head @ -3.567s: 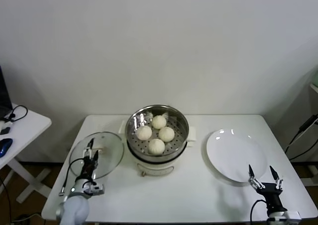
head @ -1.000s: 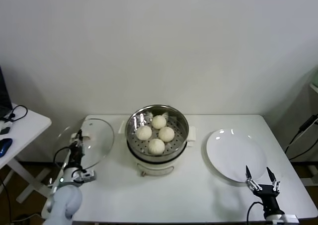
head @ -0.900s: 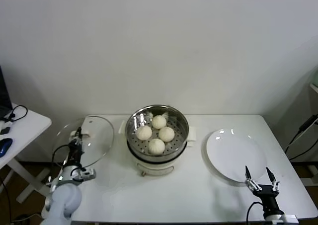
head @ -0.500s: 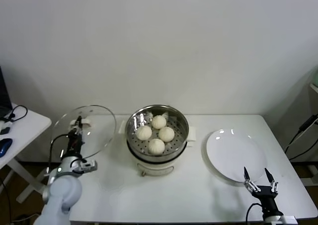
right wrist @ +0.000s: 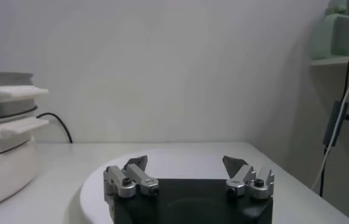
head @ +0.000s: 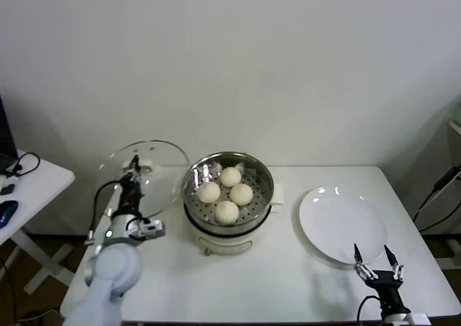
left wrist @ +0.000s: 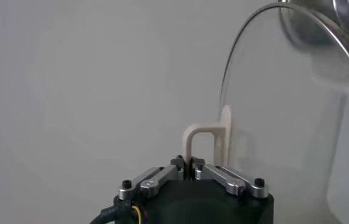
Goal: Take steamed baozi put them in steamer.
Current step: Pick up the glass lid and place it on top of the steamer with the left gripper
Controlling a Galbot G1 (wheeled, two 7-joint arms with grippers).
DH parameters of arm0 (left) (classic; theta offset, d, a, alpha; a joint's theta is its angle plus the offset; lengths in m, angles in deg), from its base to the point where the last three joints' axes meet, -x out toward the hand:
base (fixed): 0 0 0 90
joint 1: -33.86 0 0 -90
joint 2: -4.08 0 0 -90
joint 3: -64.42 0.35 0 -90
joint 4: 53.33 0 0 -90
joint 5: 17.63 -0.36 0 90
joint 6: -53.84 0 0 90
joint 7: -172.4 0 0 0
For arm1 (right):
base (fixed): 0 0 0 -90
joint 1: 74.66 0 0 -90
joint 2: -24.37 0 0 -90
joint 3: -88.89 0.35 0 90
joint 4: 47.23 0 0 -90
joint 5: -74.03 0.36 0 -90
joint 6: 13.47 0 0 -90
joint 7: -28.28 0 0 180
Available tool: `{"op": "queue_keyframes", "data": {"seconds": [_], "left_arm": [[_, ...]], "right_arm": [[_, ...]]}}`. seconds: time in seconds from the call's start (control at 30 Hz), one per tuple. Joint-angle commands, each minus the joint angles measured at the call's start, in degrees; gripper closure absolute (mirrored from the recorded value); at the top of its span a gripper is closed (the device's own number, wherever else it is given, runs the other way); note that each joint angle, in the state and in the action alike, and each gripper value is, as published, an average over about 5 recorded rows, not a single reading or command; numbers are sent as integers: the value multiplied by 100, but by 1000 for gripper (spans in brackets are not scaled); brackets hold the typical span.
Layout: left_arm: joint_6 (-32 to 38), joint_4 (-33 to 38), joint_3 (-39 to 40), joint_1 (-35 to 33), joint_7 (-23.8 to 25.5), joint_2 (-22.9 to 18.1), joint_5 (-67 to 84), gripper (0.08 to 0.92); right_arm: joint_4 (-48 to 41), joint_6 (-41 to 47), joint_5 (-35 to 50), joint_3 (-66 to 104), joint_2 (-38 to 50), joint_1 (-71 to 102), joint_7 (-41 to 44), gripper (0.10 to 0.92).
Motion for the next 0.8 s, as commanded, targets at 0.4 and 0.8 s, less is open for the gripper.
{"op": "queue_keyframes", "data": {"seconds": [0.4, 0.8], "left_arm": [[-800, 49, 1726, 659, 942, -1006, -1147, 859], [-898, -298, 2128, 938, 1013, -1382, -1518, 859]], "right_arm": [[-212, -78, 1, -99, 21, -76, -6, 203], [-322, -152, -4, -176, 29, -101, 10, 203]]}}
